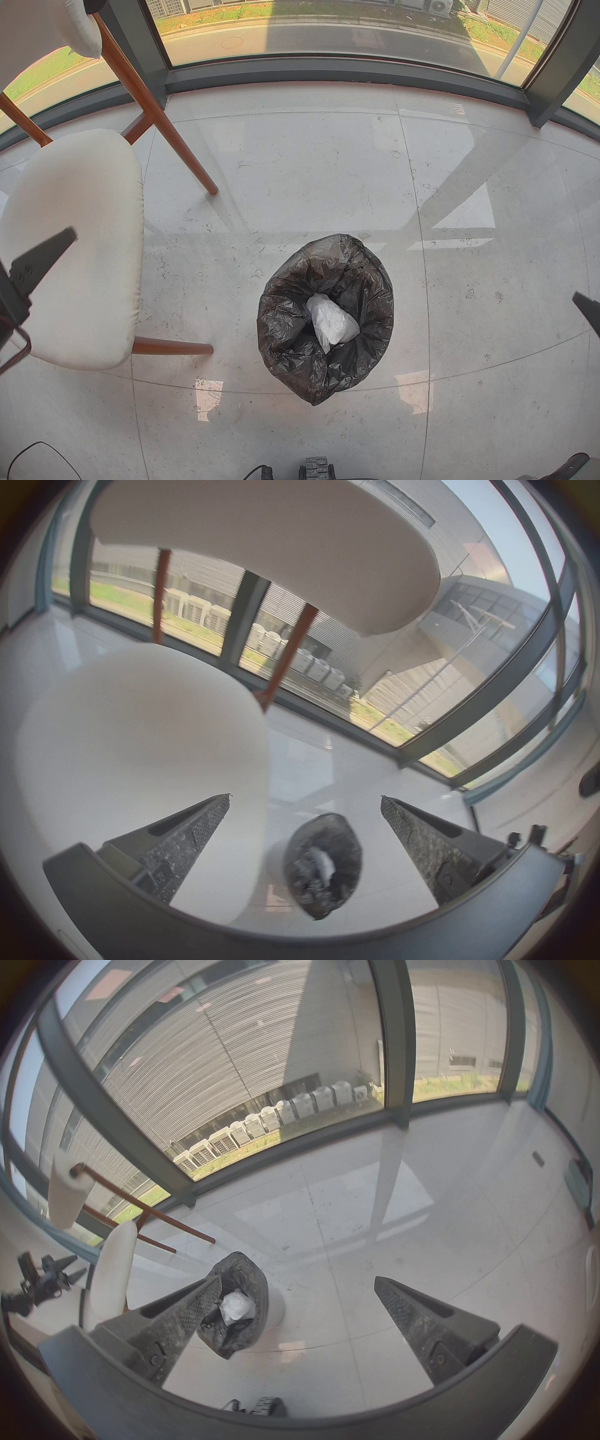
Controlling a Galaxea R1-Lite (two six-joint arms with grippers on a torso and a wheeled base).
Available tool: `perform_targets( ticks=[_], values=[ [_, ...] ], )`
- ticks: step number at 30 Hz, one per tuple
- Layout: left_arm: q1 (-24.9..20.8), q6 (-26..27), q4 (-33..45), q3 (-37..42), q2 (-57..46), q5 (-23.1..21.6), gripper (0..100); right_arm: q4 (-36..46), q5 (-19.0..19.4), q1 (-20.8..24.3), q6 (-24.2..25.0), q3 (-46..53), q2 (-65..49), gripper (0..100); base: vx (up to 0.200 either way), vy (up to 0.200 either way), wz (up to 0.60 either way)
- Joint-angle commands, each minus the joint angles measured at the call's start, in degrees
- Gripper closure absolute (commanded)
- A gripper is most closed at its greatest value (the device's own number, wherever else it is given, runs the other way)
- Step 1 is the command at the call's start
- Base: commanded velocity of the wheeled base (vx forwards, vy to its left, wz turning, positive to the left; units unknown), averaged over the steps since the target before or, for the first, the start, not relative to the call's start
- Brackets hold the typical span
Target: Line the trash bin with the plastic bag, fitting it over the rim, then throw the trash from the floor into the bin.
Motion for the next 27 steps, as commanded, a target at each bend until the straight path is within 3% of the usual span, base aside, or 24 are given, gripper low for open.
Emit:
perform_targets(
  ticks=[1, 5, 9, 12, 15, 17, 21, 23, 25, 27],
  values=[
    [4.3, 5.0, 11.0, 11.0, -22.9, 10.7, 0, 0.5, -0.2, -6.1, -9.9, 15.2, -26.1, 0, 0.000, 0.000, 0.00],
    [4.5, 3.2, 27.2, 10.7, -34.8, 14.6, 0, 0.5, -0.7, -10.9, -11.4, 24.1, -35.9, 0, 0.000, 0.000, 0.00],
    [5.0, -0.2, 37.7, 11.9, -45.2, 15.0, 0, -0.2, -1.7, -11.1, -15.7, 26.8, -37.3, 0, 0.000, 0.000, 0.00],
    [5.7, -2.4, 37.6, 12.3, -45.0, 19.1, 0, 0.0, -0.2, -11.1, -17.2, 26.8, -37.2, 0, 0.000, 0.000, 0.00],
    [5.7, -0.4, 37.1, 12.7, -45.0, 19.3, 0, 0.1, 1.1, -11.1, -19.9, 26.8, -37.2, 0, 0.000, 0.000, 0.00],
    [5.7, 1.6, 37.0, 15.0, -45.0, 19.4, 0, 0.1, 1.1, -11.1, -18.9, 26.8, -37.2, 0, 0.000, 0.000, 0.00],
    [5.7, 13.8, 34.1, 22.0, -45.0, 19.9, 0, -0.1, 0.4, -12.2, -17.4, 26.8, -37.1, 0, 0.000, 0.000, 0.00],
    [5.7, 23.2, 31.5, 26.2, -45.1, 19.4, 0, 0.0, -0.6, -12.4, -17.4, 26.8, -37.1, 0, 0.000, 0.000, 0.00],
    [5.7, 30.8, 28.4, 26.6, -45.1, 16.9, 0, 2.4, -5.5, -12.6, -17.5, 26.8, -37.1, 0, 0.000, 0.000, 0.00],
    [5.7, 31.8, 27.0, 27.2, -45.1, 12.4, 0, 3.3, -8.1, -12.6, -17.4, 26.8, -37.2, 0, 0.000, 0.000, 0.00]
  ],
)
